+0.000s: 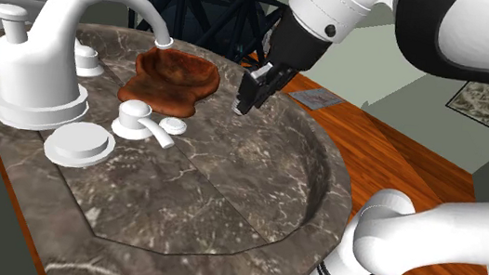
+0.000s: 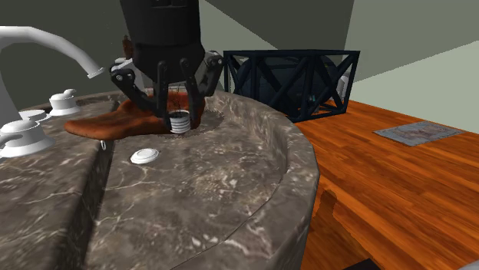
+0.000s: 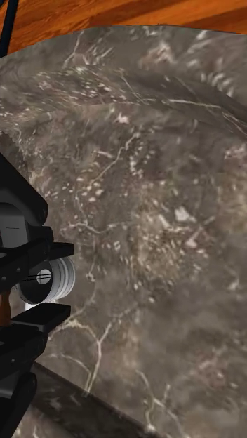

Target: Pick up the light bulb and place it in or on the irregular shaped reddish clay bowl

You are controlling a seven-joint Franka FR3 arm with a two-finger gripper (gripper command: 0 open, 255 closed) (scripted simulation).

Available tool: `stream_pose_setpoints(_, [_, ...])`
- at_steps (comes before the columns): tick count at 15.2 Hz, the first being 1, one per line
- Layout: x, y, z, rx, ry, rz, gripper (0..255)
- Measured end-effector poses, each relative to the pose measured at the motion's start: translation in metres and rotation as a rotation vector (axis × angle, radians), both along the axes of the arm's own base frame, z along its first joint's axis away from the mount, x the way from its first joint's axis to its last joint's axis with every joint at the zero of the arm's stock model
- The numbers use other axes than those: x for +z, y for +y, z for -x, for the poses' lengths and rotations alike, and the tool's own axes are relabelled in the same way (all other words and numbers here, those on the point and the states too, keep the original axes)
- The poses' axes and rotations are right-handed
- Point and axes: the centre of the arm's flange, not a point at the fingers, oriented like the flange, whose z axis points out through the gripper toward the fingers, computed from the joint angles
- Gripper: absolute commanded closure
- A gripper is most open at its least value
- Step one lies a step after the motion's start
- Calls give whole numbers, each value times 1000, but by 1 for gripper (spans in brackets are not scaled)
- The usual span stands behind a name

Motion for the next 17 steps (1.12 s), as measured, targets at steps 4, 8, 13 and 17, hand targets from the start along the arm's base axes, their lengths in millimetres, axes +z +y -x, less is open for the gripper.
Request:
stream_pose_setpoints(4, [21,1,0,0,0,0,255])
stream_pose_setpoints(8, [43,1,-1,0,0,0,255])
stream_pose_setpoints(13, [69,0,0,0,0,0,255])
stream_pose_setpoints(17, [90,0,0,0,0,0,255])
